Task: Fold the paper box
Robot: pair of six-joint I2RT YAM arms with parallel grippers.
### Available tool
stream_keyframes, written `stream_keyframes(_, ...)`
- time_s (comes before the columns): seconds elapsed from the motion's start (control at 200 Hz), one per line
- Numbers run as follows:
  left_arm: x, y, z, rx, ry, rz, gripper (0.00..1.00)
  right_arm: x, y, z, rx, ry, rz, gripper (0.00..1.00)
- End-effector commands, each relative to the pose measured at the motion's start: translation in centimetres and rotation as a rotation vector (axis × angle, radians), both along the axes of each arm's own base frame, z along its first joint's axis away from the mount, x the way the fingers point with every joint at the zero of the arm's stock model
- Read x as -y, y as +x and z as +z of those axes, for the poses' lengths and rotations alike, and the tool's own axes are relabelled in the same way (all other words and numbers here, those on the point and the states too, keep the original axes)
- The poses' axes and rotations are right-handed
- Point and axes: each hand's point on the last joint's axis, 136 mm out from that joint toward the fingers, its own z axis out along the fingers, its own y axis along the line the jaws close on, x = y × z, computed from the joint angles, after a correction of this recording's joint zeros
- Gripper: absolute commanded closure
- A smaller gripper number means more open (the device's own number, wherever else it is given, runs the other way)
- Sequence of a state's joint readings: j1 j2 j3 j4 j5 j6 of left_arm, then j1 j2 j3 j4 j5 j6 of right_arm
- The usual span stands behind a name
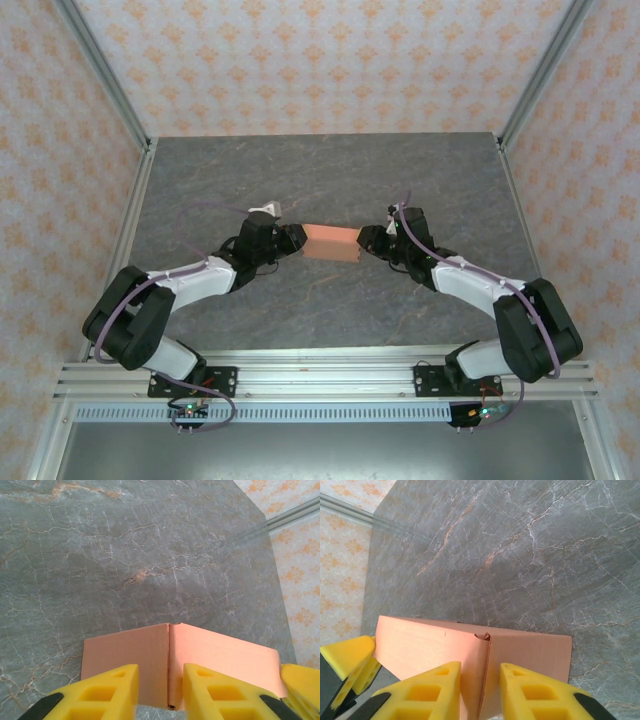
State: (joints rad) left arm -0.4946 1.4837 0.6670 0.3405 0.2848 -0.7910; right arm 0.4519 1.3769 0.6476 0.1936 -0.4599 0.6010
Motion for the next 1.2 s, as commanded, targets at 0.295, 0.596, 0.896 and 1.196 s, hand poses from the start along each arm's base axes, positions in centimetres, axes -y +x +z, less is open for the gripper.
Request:
stream_keyframes(0.295, -1.2, -1.1, 0.9, -0.037, 0.111, -0.023, 0.6, 0.2, 0.4, 0.9, -0.034, -0.095, 0.077, 0.68)
stream_keyframes(0.596, -0.2, -0.6, 2.9, 0.003, 0.085, -0.062, 0.41, 0.1, 0.9, 0.8, -0.045, -0.117, 0.088, 0.65)
stream_keyframes(0.896, 2.2, -1.0, -0.4, -0.089, 0.029, -0.163, 0.24, -0.3, 0.3, -0.5, -0.087, -0.11, 0.118, 0.48)
stream_keyframes(1.196, 1.6, -2.1, -4.3, -0.164, 0.063, -0.155, 0.42, 0.1, -0.2, -3.1, -0.134, -0.154, 0.129, 0.51)
